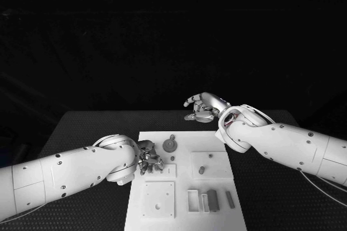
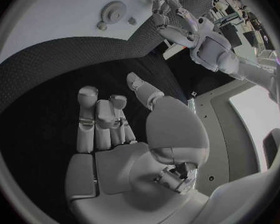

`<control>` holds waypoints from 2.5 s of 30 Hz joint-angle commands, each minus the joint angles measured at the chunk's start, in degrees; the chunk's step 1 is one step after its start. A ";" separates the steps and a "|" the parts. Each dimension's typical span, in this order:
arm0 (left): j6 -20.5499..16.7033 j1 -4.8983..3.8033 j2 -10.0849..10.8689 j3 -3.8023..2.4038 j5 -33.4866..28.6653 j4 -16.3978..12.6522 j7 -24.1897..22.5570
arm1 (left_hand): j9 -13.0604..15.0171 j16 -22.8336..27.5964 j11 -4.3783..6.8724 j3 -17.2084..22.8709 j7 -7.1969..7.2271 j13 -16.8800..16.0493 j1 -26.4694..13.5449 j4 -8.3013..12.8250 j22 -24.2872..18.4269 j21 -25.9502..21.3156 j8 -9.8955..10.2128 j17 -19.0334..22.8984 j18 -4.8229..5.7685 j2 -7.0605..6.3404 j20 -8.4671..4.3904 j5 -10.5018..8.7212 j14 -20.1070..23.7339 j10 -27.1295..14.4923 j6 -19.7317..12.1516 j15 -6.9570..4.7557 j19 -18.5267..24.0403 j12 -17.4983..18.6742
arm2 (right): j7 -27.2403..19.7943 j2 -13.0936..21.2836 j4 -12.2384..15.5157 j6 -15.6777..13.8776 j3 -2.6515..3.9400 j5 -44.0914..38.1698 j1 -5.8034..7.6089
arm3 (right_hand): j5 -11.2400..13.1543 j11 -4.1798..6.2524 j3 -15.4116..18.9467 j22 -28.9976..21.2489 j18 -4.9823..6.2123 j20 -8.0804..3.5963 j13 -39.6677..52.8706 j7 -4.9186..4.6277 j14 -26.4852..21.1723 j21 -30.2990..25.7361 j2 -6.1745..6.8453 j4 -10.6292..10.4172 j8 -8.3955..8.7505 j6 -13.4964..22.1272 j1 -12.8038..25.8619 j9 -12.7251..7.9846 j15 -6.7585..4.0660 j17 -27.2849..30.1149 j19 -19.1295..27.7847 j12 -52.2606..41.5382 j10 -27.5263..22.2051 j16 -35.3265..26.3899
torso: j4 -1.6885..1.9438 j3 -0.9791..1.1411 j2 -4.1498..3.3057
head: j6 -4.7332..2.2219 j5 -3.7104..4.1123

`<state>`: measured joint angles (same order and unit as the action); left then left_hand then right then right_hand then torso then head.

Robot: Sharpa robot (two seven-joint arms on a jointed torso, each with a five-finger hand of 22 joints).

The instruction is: Assemble the parts on the task board

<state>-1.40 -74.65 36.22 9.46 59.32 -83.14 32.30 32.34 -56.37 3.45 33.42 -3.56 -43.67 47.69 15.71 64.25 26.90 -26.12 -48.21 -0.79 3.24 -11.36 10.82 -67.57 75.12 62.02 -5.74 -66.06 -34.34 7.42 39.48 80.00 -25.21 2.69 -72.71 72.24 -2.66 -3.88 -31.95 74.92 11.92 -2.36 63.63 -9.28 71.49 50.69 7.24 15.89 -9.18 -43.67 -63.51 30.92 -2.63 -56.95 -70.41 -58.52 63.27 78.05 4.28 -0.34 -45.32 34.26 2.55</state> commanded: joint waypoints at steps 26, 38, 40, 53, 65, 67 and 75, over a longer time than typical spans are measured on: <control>3.53 0.00 -1.04 0.33 3.59 0.90 1.00 | 19.76 -1.97 0.65 0.34 3.61 0.21 -0.50 0.30 0.60 0.51 -4.35 1.54 -0.12 0.75 -0.46 0.55 0.30 -0.05 3.64 -0.62 -0.35 -1.19 | -0.56 -0.22 -0.11 1.04 0.02 0.25 0.00 | -0.21 0.00 0.38 0.85 3.08 -0.30 -0.17 -1.23 -0.39 -0.23 -0.74 0.10 -0.26 0.73 0.17 -0.09 0.18 -0.04 0.09 -0.28 -0.30 -0.15 | 0.02 -0.09 0.00 | 0.71 0.76; 3.46 0.00 -1.06 0.34 3.68 0.91 0.83 | 19.98 -2.32 0.64 0.38 3.60 0.34 -0.61 0.31 0.72 0.47 -4.31 1.99 -0.08 0.77 -0.45 0.54 0.48 -0.17 3.58 -0.59 -0.27 -1.36 | -0.53 -0.18 -0.13 1.12 0.02 0.25 0.00 | -0.20 0.00 0.41 0.87 3.08 -0.30 -0.20 -1.23 -0.40 -0.24 -0.78 0.12 -0.28 0.71 0.18 -0.10 0.17 -0.04 0.10 -0.32 -0.32 -0.14 | 0.05 -0.06 0.00 | 0.87 0.75; 3.39 0.00 -1.06 0.34 3.68 0.91 0.82 | 20.01 -2.37 0.64 0.38 3.60 0.35 -0.64 0.30 0.73 0.46 -4.30 2.04 -0.08 0.76 -0.45 0.54 0.50 -0.18 3.57 -0.59 -0.27 -1.38 | -0.54 -0.17 -0.12 1.11 0.02 0.25 0.00 | -0.21 0.00 0.42 0.87 3.08 -0.30 -0.21 -1.23 -0.40 -0.24 -0.79 0.12 -0.28 0.71 0.18 -0.11 0.17 -0.04 0.10 -0.32 -0.32 -0.14 | 0.06 -0.03 0.01 | 0.88 0.74; 3.41 0.01 -1.66 0.34 3.69 1.18 0.83 | 20.29 -2.87 0.65 0.47 3.60 0.52 -0.77 0.29 0.87 0.43 -4.24 2.66 -0.07 0.86 -0.46 1.00 0.66 -0.27 3.58 -0.60 -0.27 -1.63 | -0.52 -0.09 -0.13 1.22 0.02 0.26 0.00 | -0.20 0.00 0.47 0.89 3.08 -0.29 -0.25 -1.22 -0.41 -0.25 -0.82 0.12 -0.31 0.68 0.23 -0.12 0.17 -0.04 0.11 -0.37 -0.34 -0.13 | 0.04 -0.05 0.00 | 0.91 0.81; 3.09 0.15 -2.16 0.34 3.70 1.83 0.65 | 20.42 -3.09 0.63 0.44 3.58 0.63 -0.93 0.24 0.94 0.38 -4.18 3.01 -0.05 0.81 -0.45 0.99 0.81 -0.37 3.52 -0.59 -0.22 -1.73 | -0.54 -0.19 -0.17 1.24 0.02 0.27 0.00 | -0.21 0.01 0.50 0.91 3.08 -0.28 -0.29 -1.22 -0.43 -0.26 -0.85 0.12 -0.33 0.65 0.25 -0.13 0.16 -0.04 0.11 -0.40 -0.36 -0.13 | 0.03 -0.06 0.00 | 0.95 1.11; 3.08 0.16 -2.19 0.34 3.70 1.84 0.63 | 20.43 -3.12 0.63 0.45 3.58 0.64 -0.93 0.25 0.94 0.37 -4.17 3.05 -0.05 0.82 -0.46 0.98 0.82 -0.38 3.52 -0.59 -0.22 -1.74 | -0.55 -0.23 -0.19 1.25 0.02 0.27 0.00 | -0.21 0.01 0.51 0.91 3.08 -0.28 -0.30 -1.22 -0.43 -0.26 -0.85 0.12 -0.33 0.64 0.26 -0.13 0.16 -0.04 0.11 -0.40 -0.36 -0.12 | 0.04 -0.07 0.01 | 0.95 1.11; 3.57 0.16 -2.18 0.33 3.70 1.80 0.69 | 20.51 -3.24 0.63 0.46 3.58 0.69 -0.96 0.24 0.98 0.37 -4.16 3.22 -0.05 0.80 -0.47 0.93 0.85 -0.39 3.53 -0.60 -0.23 -1.81 | -0.55 -0.22 -0.19 1.32 0.02 0.27 0.00 | -0.20 0.01 0.53 0.92 3.08 -0.27 -0.32 -1.21 -0.43 -0.26 -0.88 0.11 -0.34 0.64 0.27 -0.15 0.16 -0.04 0.11 -0.42 -0.37 -0.12 | 0.07 -0.05 0.03 | 1.09 1.14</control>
<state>1.38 -74.50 34.15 9.79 62.73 -81.28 33.19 38.12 -59.42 3.82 33.66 -3.05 -43.03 46.72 15.93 65.16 27.12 -26.37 -45.03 -0.79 3.63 -11.43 11.57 -66.92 74.86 61.91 -6.31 -66.36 -35.94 7.35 39.30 79.80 -24.52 2.69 -72.50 72.23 -2.66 -3.77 -31.79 74.91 11.80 -2.25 63.38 -9.42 71.49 50.69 7.01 16.04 -9.18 -43.54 -63.28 30.84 -2.63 -56.95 -70.35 -58.75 63.38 78.05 4.32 -0.41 -45.33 35.33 3.68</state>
